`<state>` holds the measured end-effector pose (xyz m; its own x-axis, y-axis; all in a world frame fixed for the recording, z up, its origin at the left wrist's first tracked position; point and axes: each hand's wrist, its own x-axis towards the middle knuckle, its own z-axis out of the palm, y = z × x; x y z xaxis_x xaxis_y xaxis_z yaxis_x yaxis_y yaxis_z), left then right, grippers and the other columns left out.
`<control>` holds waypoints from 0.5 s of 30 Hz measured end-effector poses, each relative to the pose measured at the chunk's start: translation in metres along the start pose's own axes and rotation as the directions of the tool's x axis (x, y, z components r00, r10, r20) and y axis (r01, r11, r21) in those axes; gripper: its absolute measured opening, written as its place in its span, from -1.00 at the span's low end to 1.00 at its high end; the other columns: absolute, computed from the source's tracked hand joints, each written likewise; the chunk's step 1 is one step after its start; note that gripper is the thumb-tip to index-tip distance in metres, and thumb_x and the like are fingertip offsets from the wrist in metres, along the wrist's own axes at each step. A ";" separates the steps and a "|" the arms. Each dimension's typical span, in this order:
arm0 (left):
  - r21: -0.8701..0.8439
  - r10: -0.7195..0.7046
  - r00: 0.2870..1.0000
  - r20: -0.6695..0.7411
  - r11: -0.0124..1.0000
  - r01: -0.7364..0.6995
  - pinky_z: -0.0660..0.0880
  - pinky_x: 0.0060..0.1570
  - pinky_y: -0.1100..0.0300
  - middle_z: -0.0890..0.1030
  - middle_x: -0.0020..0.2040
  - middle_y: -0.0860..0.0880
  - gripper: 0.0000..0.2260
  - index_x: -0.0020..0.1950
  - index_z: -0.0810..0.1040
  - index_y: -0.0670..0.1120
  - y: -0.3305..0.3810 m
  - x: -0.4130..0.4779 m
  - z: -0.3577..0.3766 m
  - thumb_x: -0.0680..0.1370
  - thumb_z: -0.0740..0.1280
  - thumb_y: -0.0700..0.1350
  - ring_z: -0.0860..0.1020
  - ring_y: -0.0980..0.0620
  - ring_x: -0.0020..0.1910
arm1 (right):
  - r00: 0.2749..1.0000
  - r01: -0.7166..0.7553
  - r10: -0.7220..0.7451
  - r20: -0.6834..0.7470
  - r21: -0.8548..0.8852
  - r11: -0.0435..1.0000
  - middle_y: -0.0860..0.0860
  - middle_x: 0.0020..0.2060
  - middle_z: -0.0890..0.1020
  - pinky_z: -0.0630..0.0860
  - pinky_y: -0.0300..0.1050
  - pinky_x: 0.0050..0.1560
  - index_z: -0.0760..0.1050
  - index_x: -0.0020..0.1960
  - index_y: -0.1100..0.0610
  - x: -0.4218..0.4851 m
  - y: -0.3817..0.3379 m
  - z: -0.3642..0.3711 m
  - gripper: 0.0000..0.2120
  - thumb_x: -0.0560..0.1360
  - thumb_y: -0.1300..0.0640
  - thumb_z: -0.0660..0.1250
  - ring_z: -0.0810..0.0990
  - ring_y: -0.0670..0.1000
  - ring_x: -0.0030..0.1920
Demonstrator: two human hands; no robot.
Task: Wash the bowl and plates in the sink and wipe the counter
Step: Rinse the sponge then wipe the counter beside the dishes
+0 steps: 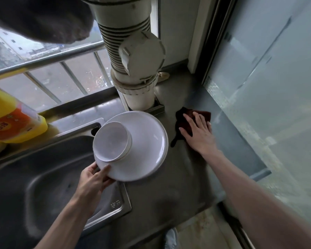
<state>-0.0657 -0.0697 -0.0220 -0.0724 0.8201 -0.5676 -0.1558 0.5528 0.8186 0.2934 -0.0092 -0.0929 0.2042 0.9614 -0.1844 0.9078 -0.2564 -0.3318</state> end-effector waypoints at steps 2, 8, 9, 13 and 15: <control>-0.006 -0.006 1.000 0.008 1.000 0.006 0.69 -0.21 0.18 0.75 -0.07 -0.06 -0.82 0.18 0.59 -0.15 -0.006 0.002 0.010 0.64 0.29 -0.32 0.72 0.02 -0.18 | 0.998 -0.006 0.007 0.058 -0.023 1.000 0.02 0.69 -0.05 -0.19 0.10 0.63 -0.08 0.66 -0.26 0.007 0.003 -0.006 -0.39 0.68 -0.32 0.03 -0.12 0.08 0.68; -0.049 -0.003 1.000 0.009 0.999 0.003 0.66 -0.30 0.20 0.75 -0.10 -0.09 -0.82 0.20 0.57 -0.24 -0.016 0.011 0.031 0.63 0.28 -0.36 0.72 0.03 -0.22 | 0.965 0.241 -0.229 0.126 -0.090 0.966 -0.05 0.69 -0.10 -0.19 0.07 0.64 -0.14 0.66 -0.28 0.017 -0.008 -0.012 -0.42 0.70 -0.29 -0.03 -0.18 0.02 0.67; -0.040 -0.001 1.000 -0.002 0.999 0.001 0.66 -0.32 0.21 0.74 -0.06 -0.12 -0.81 0.23 0.56 -0.26 -0.016 0.014 0.033 0.62 0.29 -0.35 0.72 0.04 -0.22 | 0.967 0.235 -0.224 0.120 -0.095 0.967 -0.07 0.69 -0.10 -0.19 0.05 0.65 -0.14 0.66 -0.30 0.020 -0.009 -0.012 -0.42 0.70 -0.31 -0.05 -0.18 -0.01 0.67; 0.006 -0.006 1.000 -0.018 1.000 0.006 0.66 -0.31 0.21 0.67 0.11 -0.25 -0.74 0.30 0.54 -0.30 -0.021 0.020 0.039 0.60 0.33 -0.34 0.72 0.06 -0.21 | 0.994 0.096 -0.091 0.060 -0.089 0.991 -0.10 0.68 -0.12 -0.23 0.03 0.64 -0.18 0.64 -0.33 0.029 -0.005 -0.010 -0.43 0.68 -0.34 -0.11 -0.21 -0.06 0.66; 0.036 -0.004 1.000 -0.009 0.999 0.004 0.66 -0.31 0.20 0.66 0.11 -0.26 -0.74 0.29 0.54 -0.31 -0.023 0.020 0.040 0.60 0.33 -0.33 0.71 0.03 -0.20 | 0.997 0.041 -0.036 0.065 -0.079 0.996 -0.09 0.68 -0.14 -0.25 0.03 0.62 -0.19 0.65 -0.31 0.038 0.008 -0.016 -0.43 0.69 -0.33 -0.12 -0.22 -0.05 0.66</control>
<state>-0.0238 -0.0600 -0.0486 -0.0807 0.8165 -0.5716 -0.1207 0.5613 0.8188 0.3139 0.0272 -0.0875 0.1472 0.9614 -0.2323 0.9415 -0.2082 -0.2650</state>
